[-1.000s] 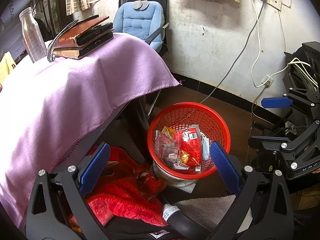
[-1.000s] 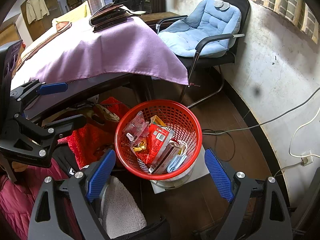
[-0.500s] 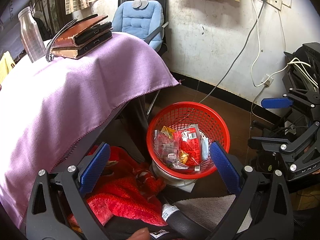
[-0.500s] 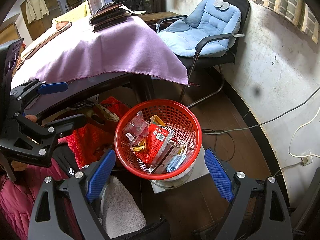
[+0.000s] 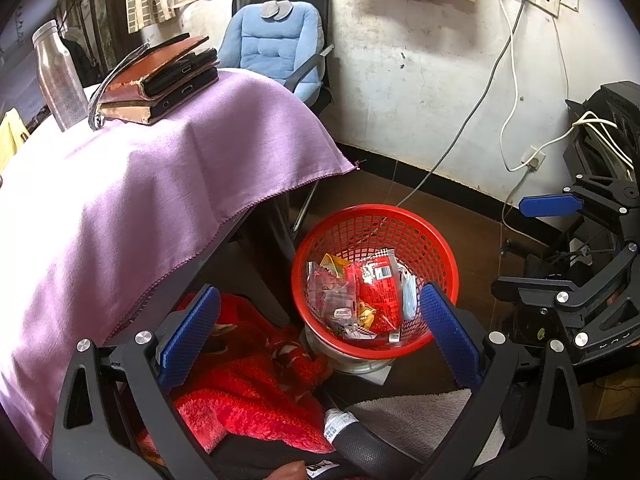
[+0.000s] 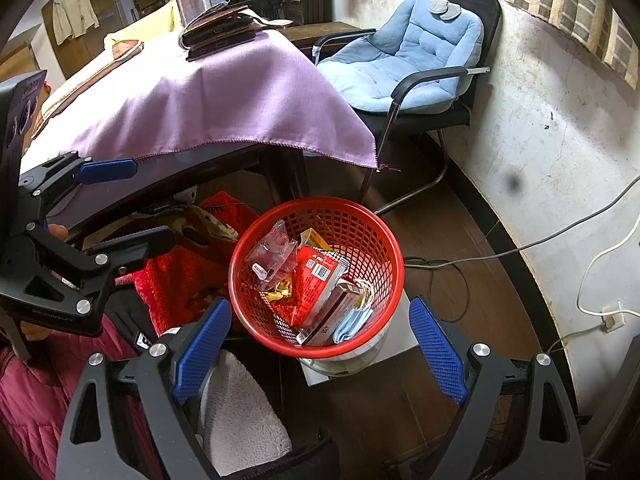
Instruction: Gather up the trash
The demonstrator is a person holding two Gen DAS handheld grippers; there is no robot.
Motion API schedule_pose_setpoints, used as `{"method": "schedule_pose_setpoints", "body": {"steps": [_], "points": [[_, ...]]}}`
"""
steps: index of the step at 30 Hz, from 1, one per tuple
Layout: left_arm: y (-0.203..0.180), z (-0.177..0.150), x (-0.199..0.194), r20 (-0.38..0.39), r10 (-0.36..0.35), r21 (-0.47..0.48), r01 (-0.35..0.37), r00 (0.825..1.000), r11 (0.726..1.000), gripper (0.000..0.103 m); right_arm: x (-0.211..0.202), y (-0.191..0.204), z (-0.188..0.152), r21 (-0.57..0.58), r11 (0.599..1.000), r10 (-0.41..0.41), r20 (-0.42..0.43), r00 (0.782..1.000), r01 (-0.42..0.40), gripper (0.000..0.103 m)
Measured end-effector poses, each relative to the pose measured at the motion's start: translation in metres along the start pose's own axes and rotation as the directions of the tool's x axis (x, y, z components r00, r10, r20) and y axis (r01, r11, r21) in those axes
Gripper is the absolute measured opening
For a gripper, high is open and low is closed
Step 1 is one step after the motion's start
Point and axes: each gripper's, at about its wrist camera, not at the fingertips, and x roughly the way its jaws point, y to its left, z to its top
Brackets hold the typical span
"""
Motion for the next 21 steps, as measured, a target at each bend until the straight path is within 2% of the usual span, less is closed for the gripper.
{"method": "schedule_pose_setpoints", "body": {"steps": [21], "points": [[-0.0057,0.0011,0.0019,-0.009,-0.004,0.018,0.004,1.000,1.000,0.096,0.0002,0.0005,-0.0006,-0.002,1.000,0.001,-0.003,1.000,-0.001,0.089]]}}
